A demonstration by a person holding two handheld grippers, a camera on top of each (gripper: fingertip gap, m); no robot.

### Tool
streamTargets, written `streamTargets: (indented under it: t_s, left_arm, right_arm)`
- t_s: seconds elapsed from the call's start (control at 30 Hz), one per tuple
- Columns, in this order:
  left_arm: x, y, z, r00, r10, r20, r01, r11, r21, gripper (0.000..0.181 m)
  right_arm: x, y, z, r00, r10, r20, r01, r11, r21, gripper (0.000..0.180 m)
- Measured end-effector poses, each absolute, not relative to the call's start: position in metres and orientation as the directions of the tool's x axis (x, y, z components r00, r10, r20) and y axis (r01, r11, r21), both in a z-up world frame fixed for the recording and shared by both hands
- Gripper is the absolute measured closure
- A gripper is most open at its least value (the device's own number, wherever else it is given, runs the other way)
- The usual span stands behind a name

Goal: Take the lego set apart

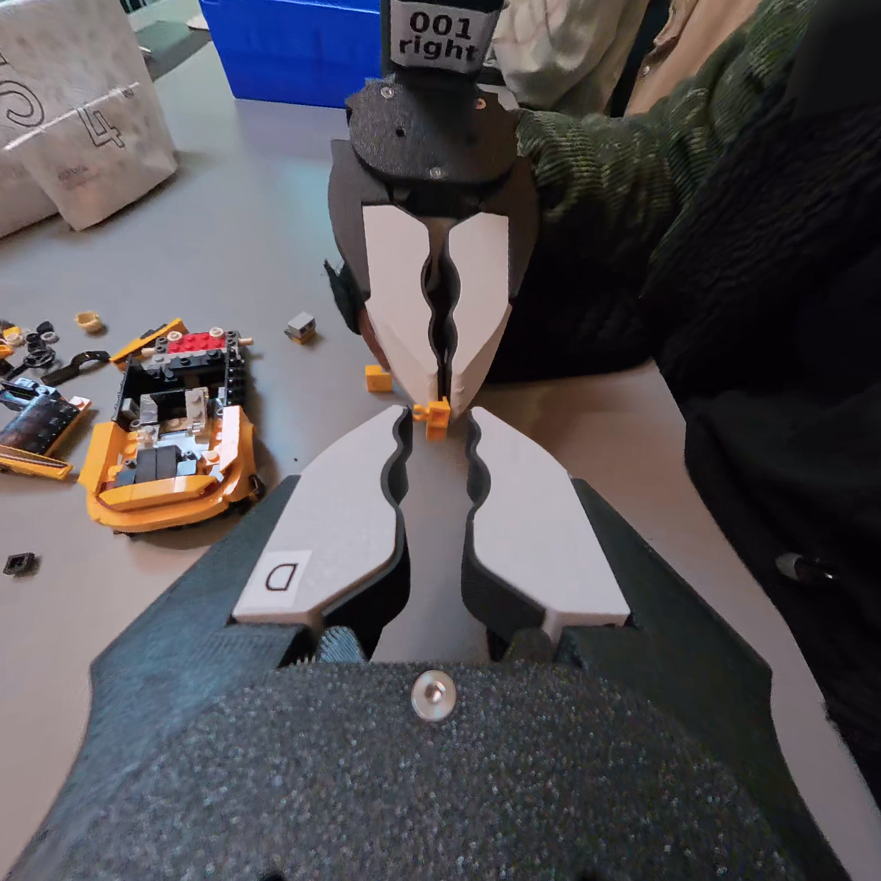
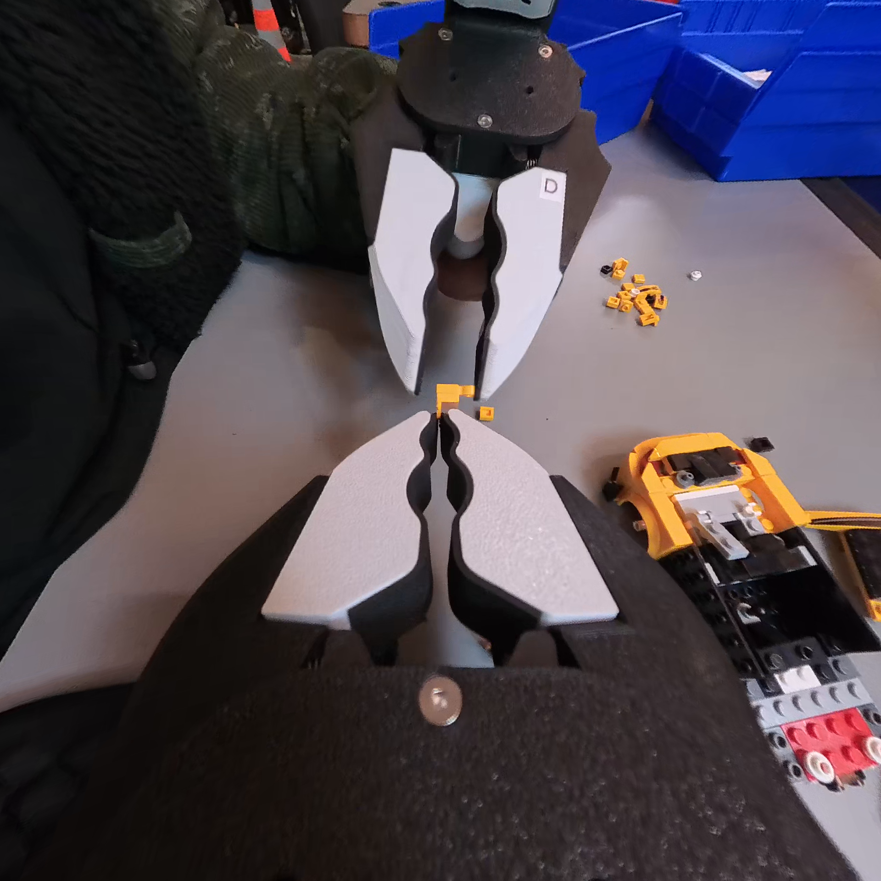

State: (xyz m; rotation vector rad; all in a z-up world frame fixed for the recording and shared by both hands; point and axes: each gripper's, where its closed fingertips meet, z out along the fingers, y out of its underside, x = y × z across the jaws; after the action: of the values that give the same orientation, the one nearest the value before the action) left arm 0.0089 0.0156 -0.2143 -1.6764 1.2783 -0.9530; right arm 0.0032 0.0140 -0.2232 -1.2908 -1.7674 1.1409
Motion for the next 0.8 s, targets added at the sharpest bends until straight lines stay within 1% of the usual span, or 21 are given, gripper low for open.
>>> streamTargets:
  t_s: [0.1, 0.3, 0.6, 0.63, 0.67, 0.7, 0.73, 0.8]
  left_arm:
    - [0.01, 0.018, -0.214, 0.224, -0.972, 0.065, -0.374, -0.148, -0.916, 0.166]
    - [0.01, 0.016, -0.212, 0.215, -0.975, 0.051, -0.392, -0.134, -0.91, 0.166]
    - [0.011, 0.017, -0.2, 0.211, -0.973, 0.098, -0.318, -0.163, -0.934, 0.166]
    - [0.009, 0.017, -0.193, 0.209, -0.971, 0.113, -0.279, -0.17, -0.945, 0.166]
    - [0.0, 0.022, -0.177, 0.222, -0.964, 0.145, -0.195, -0.19, -0.962, 0.167]
    - [-0.011, 0.027, -0.164, 0.239, -0.957, 0.165, -0.131, -0.2, -0.971, 0.167]
    - [-0.02, 0.032, -0.161, 0.269, -0.952, 0.144, -0.137, -0.186, -0.973, 0.166]
    - [-0.027, 0.039, -0.175, 0.327, -0.94, 0.096, -0.235, -0.18, -0.955, 0.166]
  right_arm:
    - [0.003, 0.013, -0.222, -0.3, 0.954, 0.013, 0.374, 0.13, -0.918, 0.179]
    - [0.005, 0.011, -0.22, -0.316, 0.949, -0.008, 0.369, 0.116, -0.922, 0.179]
    - [0.009, 0.012, -0.207, -0.325, 0.945, -0.024, 0.325, 0.088, -0.942, 0.179]
    - [0.011, 0.014, -0.21, -0.321, 0.947, -0.023, 0.346, 0.095, -0.933, 0.179]
    - [0.015, 0.023, -0.22, -0.289, 0.957, -0.006, 0.396, 0.114, -0.911, 0.179]
    - [0.018, 0.028, -0.22, -0.275, 0.961, -0.022, 0.382, 0.089, -0.92, 0.179]
    - [0.019, 0.028, -0.207, -0.285, 0.956, -0.064, 0.323, 0.033, -0.946, 0.179]
    - [0.018, 0.03, -0.193, -0.278, 0.959, -0.055, 0.273, 0.024, -0.962, 0.179]
